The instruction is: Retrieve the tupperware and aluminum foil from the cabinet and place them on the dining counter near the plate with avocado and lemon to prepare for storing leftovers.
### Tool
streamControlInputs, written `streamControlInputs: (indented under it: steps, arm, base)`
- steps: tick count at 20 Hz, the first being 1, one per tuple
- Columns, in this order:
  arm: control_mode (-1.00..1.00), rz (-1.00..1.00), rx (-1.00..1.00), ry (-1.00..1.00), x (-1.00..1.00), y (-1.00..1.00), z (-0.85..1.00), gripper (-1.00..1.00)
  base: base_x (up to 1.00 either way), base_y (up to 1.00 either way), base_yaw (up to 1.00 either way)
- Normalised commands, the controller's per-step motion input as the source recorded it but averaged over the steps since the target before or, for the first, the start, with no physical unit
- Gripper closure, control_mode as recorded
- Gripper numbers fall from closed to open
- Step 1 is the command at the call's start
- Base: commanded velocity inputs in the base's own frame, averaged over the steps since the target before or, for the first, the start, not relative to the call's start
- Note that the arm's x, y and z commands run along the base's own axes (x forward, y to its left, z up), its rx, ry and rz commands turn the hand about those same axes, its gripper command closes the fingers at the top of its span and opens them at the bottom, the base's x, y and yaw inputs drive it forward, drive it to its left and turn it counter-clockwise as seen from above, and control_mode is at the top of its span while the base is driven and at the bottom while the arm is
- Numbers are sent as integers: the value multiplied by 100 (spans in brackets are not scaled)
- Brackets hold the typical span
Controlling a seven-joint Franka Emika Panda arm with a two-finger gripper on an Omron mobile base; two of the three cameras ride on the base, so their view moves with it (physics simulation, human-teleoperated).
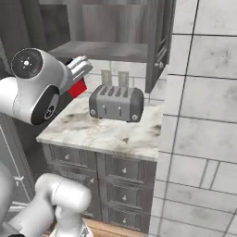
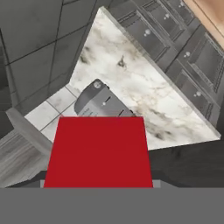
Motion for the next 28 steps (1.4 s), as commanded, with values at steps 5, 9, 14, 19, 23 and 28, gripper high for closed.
streamControlInputs:
  steps: [5, 9, 14, 19, 23, 28]
  arm:
    - [100, 0, 0, 0, 0, 0, 0, 100]
    - [100, 0, 0, 0, 0, 0, 0, 100]
    - [100, 0, 0, 0, 0, 0, 0, 100]
    - [100, 0, 0, 0, 0, 0, 0, 100]
    - [100, 0, 0, 0, 0, 0, 0, 100]
    - [100, 0, 0, 0, 0, 0, 0, 100]
  base:
    - [-62, 45, -21]
    - [-1, 64, -60]
    - [-41, 53, -70]
    - [-99, 4, -53]
    - [-100, 2, -44]
    - [-57, -11, -58]
